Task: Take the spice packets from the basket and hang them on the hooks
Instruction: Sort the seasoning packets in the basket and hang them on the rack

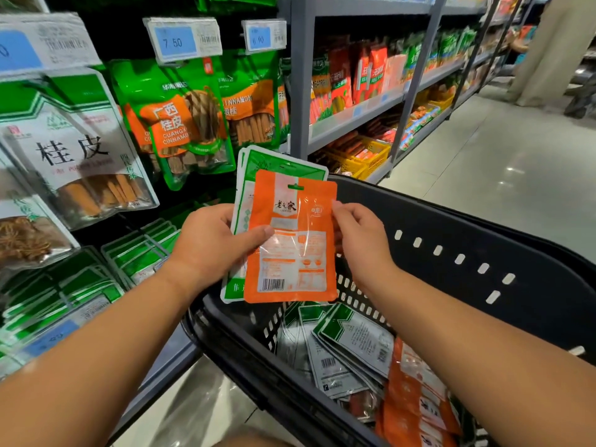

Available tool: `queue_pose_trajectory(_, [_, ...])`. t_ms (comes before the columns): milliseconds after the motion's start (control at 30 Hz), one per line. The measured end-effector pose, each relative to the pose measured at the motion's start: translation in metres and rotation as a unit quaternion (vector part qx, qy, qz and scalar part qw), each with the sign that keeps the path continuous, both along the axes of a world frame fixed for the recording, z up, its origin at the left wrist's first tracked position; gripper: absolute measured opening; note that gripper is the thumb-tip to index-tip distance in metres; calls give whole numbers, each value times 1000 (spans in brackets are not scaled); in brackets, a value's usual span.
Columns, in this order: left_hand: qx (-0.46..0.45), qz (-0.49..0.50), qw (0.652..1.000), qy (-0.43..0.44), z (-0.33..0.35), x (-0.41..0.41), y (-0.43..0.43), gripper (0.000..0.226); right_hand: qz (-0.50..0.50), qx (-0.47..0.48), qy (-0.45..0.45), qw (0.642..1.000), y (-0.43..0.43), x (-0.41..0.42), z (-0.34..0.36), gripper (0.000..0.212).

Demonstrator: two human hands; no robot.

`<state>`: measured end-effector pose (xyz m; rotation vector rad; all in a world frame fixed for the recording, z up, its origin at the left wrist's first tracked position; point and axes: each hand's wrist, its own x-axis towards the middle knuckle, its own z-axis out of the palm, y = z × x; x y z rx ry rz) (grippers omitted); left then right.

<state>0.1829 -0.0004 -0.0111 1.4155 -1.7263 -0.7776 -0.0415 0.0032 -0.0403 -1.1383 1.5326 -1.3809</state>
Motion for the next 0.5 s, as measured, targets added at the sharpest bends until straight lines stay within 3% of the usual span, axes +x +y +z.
queue_pose_trajectory(133, [-1,13,1000,-17,-1,-1,-1,14,35,61,168,983,2,-30,-57,31])
queue_pose_trajectory(233, [0,19,1000,-23,-1,-2,-2,13,145,176,324,918,5,-56,-109,32])
queue_pose_trajectory(300, [-1,23,999,-23,-2,-2,-2,13,202,257,386,862,6,-69,-137,50])
queue_pose_trajectory(400, [-5,27,999,-29,-2,-1,-3,11,241,333,414,812,10,-79,-163,88])
queue_pose_trajectory(500, [-14,28,999,-36,-4,-1,-5,12,254,377,400,795,16,-79,-182,73])
